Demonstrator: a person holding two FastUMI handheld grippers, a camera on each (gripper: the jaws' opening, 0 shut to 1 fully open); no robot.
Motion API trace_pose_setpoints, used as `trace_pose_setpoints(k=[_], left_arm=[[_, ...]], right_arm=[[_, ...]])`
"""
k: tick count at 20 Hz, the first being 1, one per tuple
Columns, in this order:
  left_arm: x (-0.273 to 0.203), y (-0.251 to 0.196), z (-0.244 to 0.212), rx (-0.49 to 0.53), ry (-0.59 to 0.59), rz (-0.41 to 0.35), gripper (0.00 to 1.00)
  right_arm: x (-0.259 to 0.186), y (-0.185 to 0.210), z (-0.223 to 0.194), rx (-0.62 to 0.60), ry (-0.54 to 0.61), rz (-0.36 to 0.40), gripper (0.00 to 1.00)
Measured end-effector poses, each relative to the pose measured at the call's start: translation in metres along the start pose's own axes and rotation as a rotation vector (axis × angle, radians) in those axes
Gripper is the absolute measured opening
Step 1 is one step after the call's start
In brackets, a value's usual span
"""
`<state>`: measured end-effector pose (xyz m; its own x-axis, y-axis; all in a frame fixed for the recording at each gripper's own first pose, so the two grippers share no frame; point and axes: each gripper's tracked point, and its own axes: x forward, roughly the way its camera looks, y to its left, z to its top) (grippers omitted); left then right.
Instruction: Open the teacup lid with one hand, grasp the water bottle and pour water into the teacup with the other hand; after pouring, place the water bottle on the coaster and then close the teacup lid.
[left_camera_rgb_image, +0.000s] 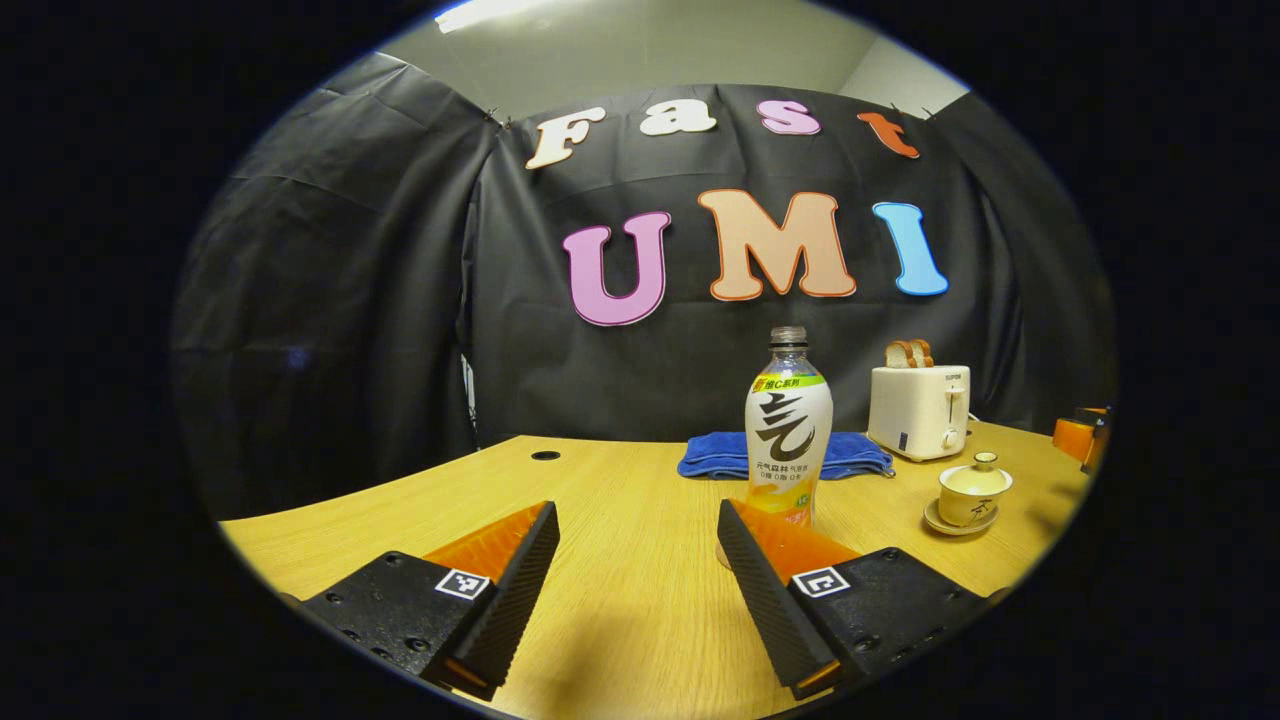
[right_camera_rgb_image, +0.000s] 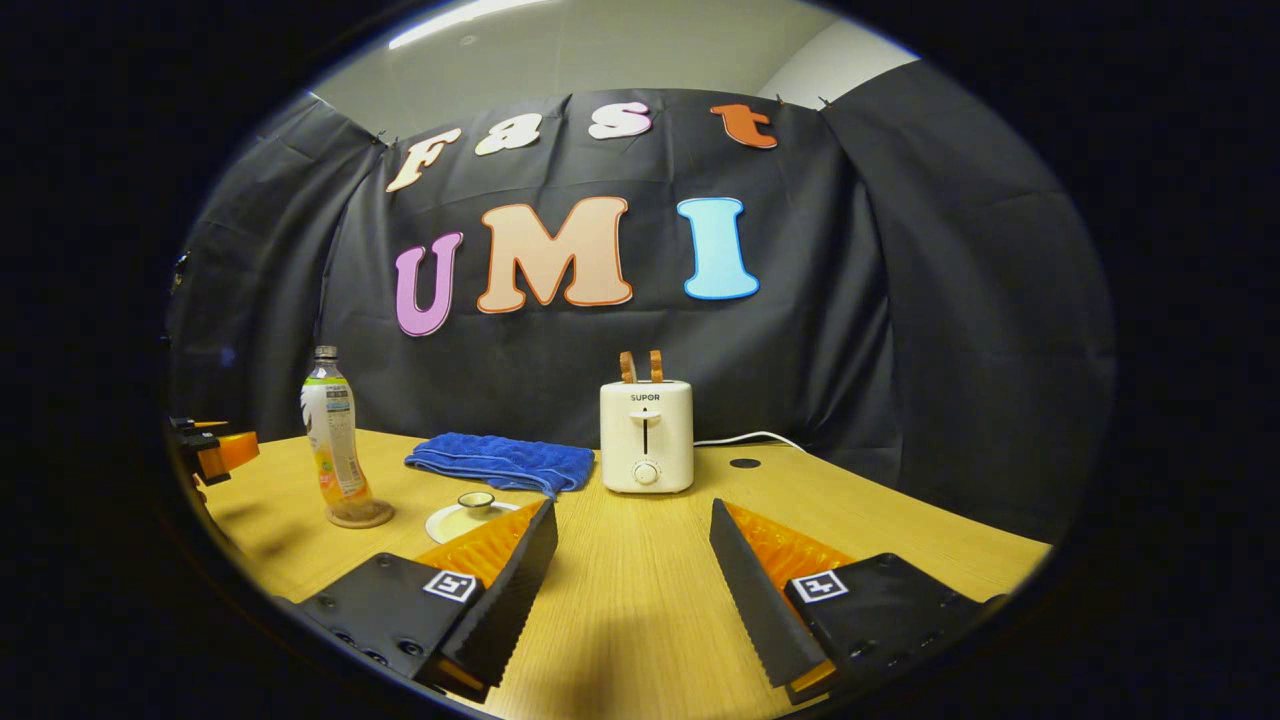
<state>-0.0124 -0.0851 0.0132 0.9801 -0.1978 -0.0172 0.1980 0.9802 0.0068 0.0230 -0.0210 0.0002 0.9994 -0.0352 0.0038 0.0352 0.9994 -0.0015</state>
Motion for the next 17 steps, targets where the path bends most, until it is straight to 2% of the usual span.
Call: trace_pose_setpoints(k=[5, 6, 7, 17], left_arm=[[-0.0007, 0.0001, -0.0008, 0.0, 0.0, 0.0, 0.93], [-0.0003, -0.0002, -0.0006, 0.0, -0.001, 0.0, 0.93], [0.0, -0.0004, 0.0006, 0.0, 0.0, 0.0, 0.93], [-0.0008, -0.0001, -0.0013, -0.001, -0.001, 0.0, 0.93]], right_arm=[[0.0001, 0.0, -0.0008, 0.0, -0.001, 0.0, 0.94], [0.0004, 0.0002, -0.0014, 0.0, -0.001, 0.0, 0.97], [0.0005, -0.0001, -0.0012, -0.001, -0.001, 0.0, 0.94], [0.0011, 0.0003, -0.0018, -0.001, -0.002, -0.001, 0.94]])
